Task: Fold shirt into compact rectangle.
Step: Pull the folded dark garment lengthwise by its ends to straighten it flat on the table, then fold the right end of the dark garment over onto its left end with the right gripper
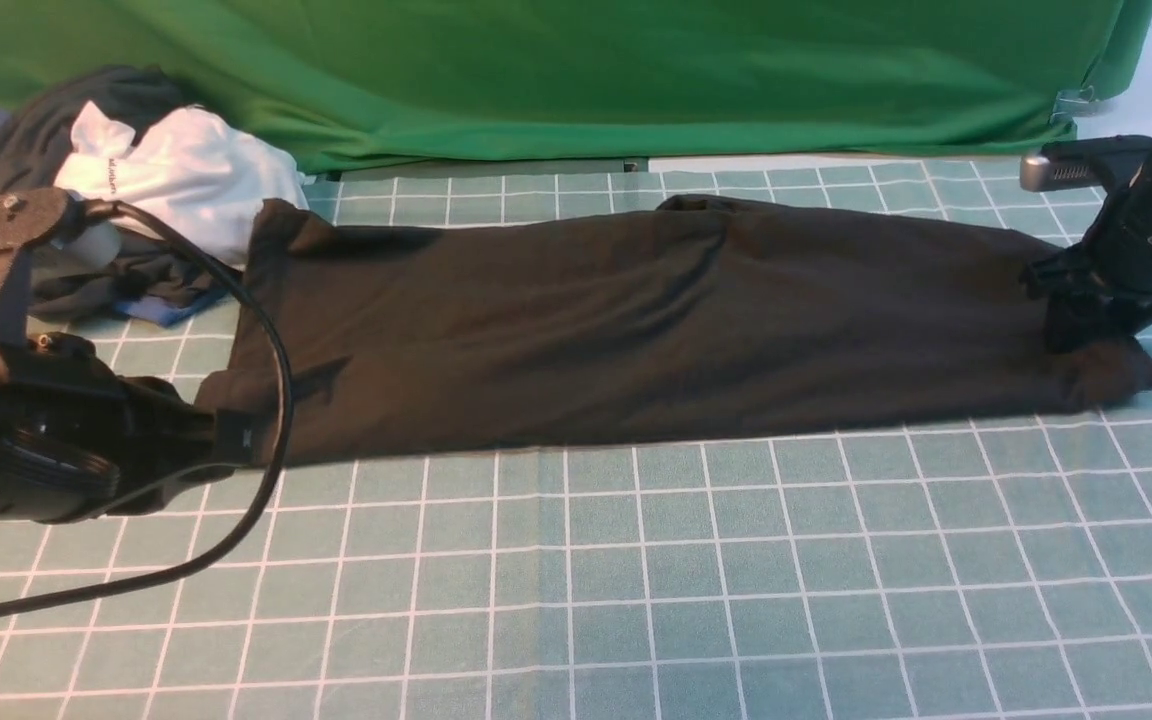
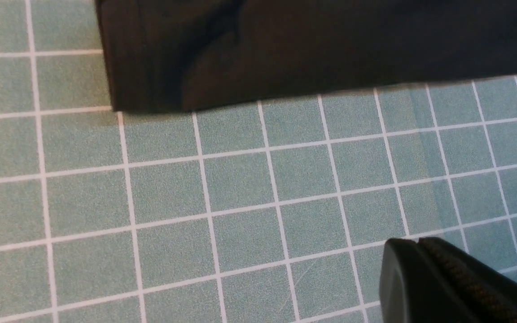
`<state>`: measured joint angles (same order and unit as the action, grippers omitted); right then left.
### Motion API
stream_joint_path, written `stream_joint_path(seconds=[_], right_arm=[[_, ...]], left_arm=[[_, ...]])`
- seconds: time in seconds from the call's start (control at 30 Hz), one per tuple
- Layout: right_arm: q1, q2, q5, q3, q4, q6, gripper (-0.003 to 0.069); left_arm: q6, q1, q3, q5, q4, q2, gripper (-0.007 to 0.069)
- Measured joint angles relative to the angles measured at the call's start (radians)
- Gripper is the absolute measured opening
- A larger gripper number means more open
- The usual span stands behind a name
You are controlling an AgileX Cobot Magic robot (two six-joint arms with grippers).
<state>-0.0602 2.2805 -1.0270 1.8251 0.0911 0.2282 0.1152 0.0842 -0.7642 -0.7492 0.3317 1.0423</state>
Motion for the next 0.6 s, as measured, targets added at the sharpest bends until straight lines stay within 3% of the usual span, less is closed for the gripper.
stream_joint_path(seconds=[0.1,0.47,0.6], right_arm=[[-0.006,0.0,-0.027,0.013,-0.004,0.024,0.0055],[-0.091,-0.129,-0.153,0.102,-0.066,-0.049,0.0048],[-0.075,-0.171,-0.166,0.127,-0.074,-0.069,0.0048]], left_arm=[[0.0,0.0,0.0,0.0,0.006,0.0,0.0013],[-0.002,0.0,0.0,0.013,0.007,0.0,0.0013],[-0.002,0.0,0.0,0.042,0.008,0.0,0.0013]])
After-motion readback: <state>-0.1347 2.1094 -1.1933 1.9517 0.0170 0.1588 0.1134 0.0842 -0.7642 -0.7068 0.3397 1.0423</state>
